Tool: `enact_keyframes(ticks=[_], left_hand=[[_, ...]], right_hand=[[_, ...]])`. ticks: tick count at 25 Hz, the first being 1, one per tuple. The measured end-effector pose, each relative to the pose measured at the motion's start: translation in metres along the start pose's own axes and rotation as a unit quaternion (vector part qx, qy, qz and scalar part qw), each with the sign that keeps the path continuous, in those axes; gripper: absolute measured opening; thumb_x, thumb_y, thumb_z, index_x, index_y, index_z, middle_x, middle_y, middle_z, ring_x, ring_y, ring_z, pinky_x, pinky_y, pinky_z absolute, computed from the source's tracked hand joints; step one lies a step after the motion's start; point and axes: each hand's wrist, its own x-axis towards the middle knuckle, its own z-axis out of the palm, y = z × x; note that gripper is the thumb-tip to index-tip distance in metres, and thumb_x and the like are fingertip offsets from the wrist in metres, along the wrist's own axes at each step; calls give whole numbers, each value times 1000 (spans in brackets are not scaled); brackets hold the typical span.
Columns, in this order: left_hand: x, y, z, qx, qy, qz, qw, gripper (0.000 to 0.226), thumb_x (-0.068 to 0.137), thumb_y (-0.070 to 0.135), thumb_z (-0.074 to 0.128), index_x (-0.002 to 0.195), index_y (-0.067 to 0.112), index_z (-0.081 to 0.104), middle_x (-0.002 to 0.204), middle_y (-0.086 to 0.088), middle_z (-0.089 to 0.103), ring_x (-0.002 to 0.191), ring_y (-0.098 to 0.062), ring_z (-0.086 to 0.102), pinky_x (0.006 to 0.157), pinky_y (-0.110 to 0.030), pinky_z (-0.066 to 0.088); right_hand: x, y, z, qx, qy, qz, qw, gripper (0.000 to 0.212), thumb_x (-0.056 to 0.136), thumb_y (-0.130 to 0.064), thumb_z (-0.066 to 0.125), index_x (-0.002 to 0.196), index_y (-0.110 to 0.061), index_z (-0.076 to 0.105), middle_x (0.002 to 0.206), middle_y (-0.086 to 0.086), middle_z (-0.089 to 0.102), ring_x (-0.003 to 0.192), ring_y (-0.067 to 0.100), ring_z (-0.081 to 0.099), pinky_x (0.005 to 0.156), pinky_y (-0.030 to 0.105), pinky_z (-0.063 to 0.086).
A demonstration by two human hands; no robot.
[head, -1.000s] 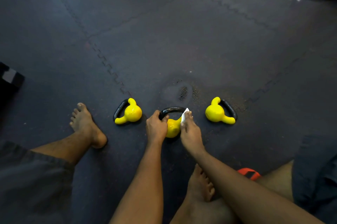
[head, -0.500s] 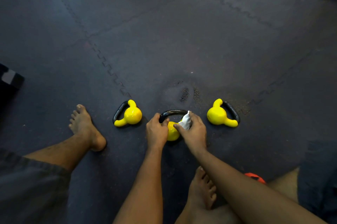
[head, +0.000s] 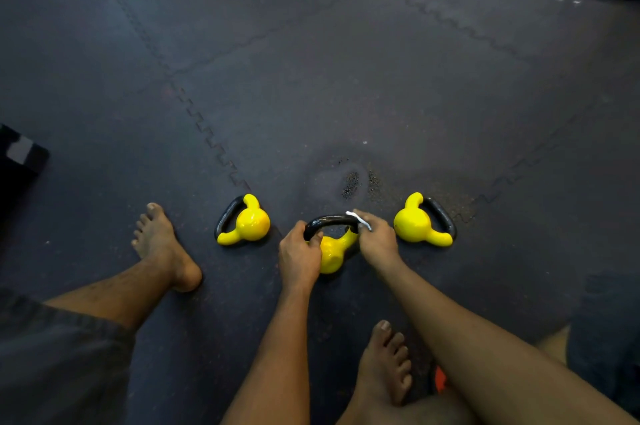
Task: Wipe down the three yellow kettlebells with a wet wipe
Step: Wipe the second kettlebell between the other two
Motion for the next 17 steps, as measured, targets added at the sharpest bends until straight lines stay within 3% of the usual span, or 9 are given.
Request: enact_keyframes(ticks=[2,6,7,9,11,13,15,17], left_hand=[[-1,1,2,1,6,3,1000,19,91,28,65,99,10,63,103,-15,70,99,-34,62,79,-39,50],[2,2,4,2,9,2,1000,22,91,30,64,97,9,62,102,-15,70,97,-34,62,77,-39,49],[3,2,3,4,5,2,1000,22,91,30,64,96,9,62,101,-15,70,96,-34,62,77,-39,49],[4,0,2,6,-4,8,1000,22,91,29,64,97,8,62,101,-15,70,96,-34,62,78,-39,50],[4,-3,1,2,-6,17,1000,21,91,27,64,97,7,62,100,-16,70,96,-35,62,78,-40,49],[4,-4,0,-6,0,13,1000,21,91,27,64,96,7,62,100,-16,69,96,-34,61,77,-40,49],[4,-5,0,-13,3,9,1000,20,92,27,64,96,7,61,100,-15,69,96,-34,61,77,-40,49],[4,-5,0,-15,2,9,1000,20,92,27,64,98,8,62,101,-15,69,97,-33,62,78,-39,50]], right_hand=[[-7,-1,7,-23,-44,20,999,54,89,2,47,138,-19,54,141,5,55,129,20,50,105,26,39],[-31,10,26,-75,-83,-24,993,82,87,2,48,156,-15,7,164,2,5,151,16,8,116,22,11],[-32,12,28,-79,-77,-34,993,83,88,2,49,156,-14,5,164,2,3,151,16,6,115,21,10],[-24,10,28,-66,-54,-33,996,75,88,1,52,154,-12,19,162,4,18,148,18,20,114,23,20],[-7,3,23,-57,-52,-10,997,58,87,2,54,142,-11,40,146,10,42,135,25,42,106,28,33],[8,-4,19,-74,-80,14,994,45,87,1,55,130,-10,50,131,13,53,122,29,51,94,27,38],[7,-6,21,-80,-85,11,993,48,85,1,56,132,-10,49,131,13,51,123,29,50,94,26,37],[-13,0,26,-67,-70,-18,995,69,82,3,58,146,-10,34,148,11,36,139,25,33,110,27,28]])
